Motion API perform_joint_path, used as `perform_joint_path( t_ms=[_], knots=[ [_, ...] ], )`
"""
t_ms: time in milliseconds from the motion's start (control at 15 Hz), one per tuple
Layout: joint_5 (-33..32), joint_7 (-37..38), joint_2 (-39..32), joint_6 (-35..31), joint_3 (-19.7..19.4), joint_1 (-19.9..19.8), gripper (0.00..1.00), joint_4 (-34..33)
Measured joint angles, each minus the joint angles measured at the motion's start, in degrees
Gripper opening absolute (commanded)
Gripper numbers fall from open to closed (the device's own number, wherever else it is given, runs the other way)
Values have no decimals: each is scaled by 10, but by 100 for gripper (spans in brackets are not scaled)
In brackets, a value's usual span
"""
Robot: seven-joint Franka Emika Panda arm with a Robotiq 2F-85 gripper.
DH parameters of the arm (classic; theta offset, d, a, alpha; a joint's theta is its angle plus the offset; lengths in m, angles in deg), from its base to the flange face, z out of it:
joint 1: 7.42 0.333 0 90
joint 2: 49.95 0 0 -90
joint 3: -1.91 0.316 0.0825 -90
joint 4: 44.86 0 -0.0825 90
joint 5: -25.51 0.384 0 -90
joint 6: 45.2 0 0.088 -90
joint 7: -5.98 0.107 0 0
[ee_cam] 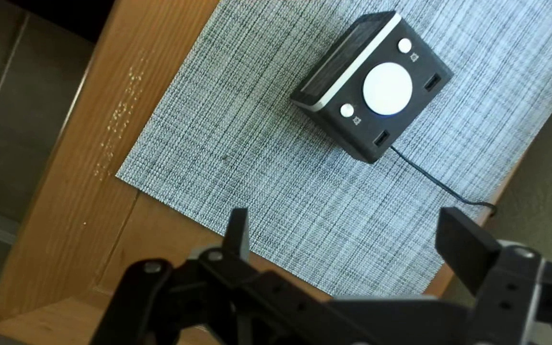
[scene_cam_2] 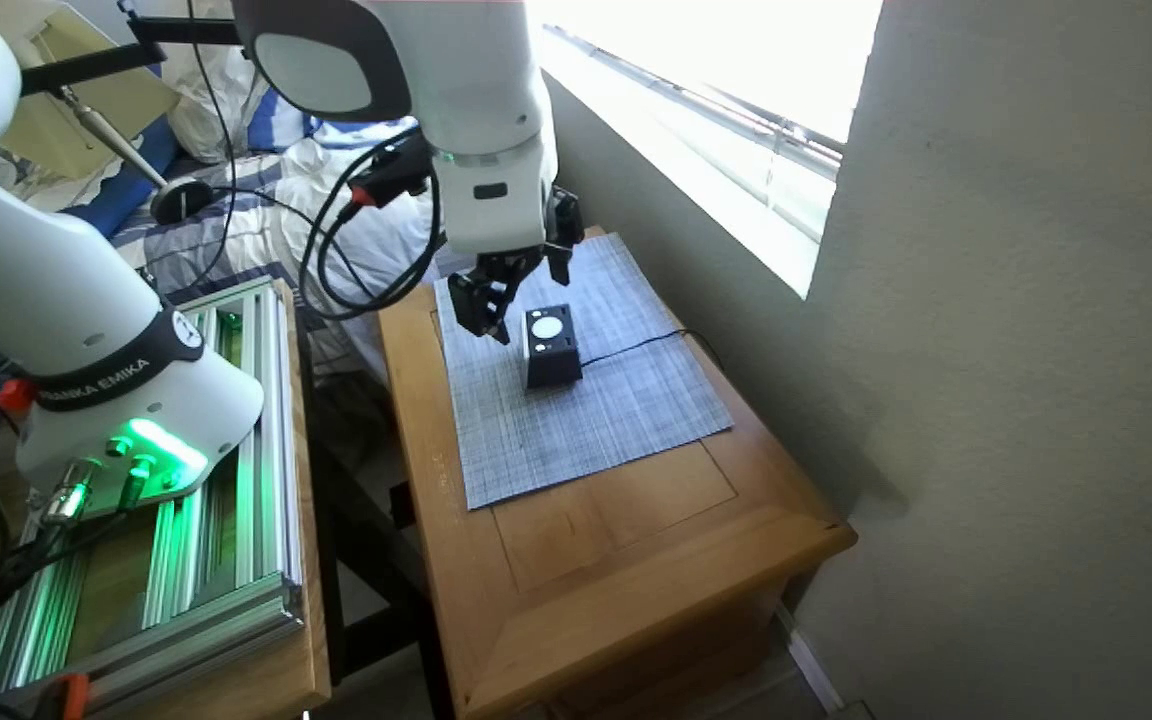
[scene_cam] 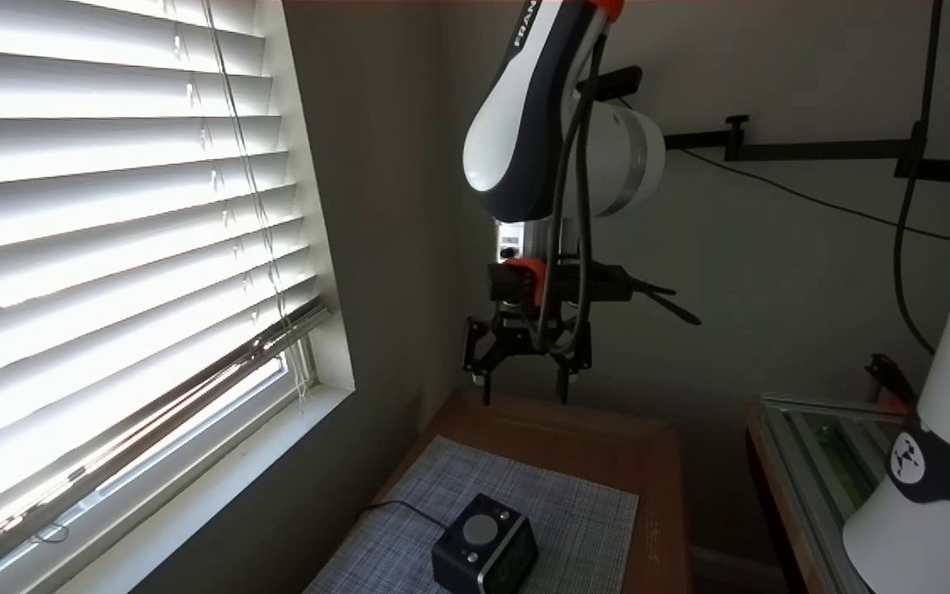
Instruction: Pick up the black digital clock and turn it onto its side
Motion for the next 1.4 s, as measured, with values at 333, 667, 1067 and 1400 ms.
perform_joint_path(
  t_ms=[333,667,1067,1400],
  knots=[
    [100,30,-41,-34,23,3,100,0],
    [305,-30,-66,-35,50,2,100,-5],
    [456,-106,-115,-30,61,-1,100,-28],
    [501,-139,-176,-22,70,-1,100,-60]
  ],
)
